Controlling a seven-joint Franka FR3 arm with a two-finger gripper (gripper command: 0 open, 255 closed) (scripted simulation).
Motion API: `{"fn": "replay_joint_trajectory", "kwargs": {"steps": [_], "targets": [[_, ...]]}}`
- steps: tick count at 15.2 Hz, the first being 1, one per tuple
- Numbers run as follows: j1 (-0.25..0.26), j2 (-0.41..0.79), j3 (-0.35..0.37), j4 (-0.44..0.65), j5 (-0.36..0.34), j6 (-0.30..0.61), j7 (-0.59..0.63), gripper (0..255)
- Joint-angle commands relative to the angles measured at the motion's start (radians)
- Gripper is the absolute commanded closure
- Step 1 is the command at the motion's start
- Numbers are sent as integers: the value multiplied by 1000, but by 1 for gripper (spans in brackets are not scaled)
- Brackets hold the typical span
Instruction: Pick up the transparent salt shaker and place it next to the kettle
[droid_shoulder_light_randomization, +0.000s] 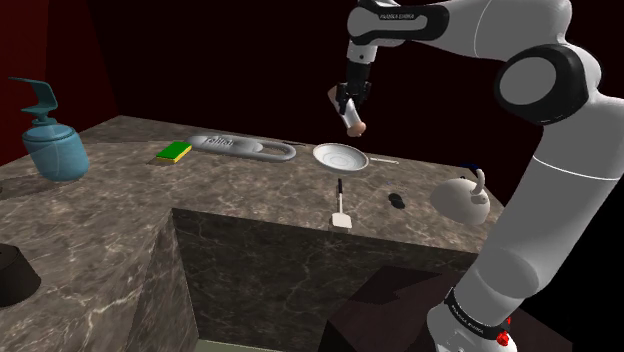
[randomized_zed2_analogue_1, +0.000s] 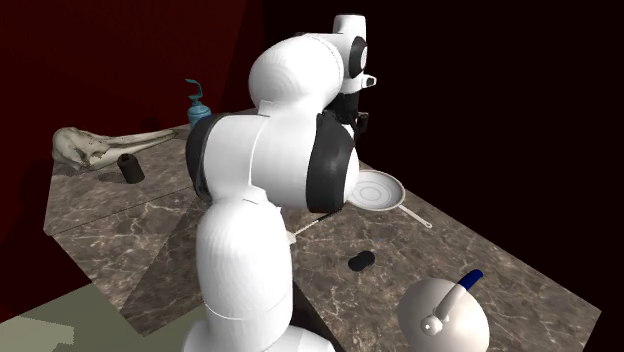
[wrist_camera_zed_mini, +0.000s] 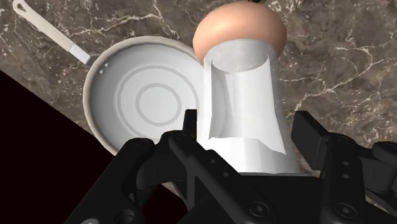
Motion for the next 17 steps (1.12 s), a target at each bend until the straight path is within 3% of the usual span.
{"fn": "replay_joint_trajectory", "kwargs": {"steps": [1,9,17], "targets": [[-25,-41,-20,-53,-1,13,-45,255],[-110,-155,-102,-192,-12,43,-211,255],[-195,-207,-198,-250,-26,54,-390,255]]}}
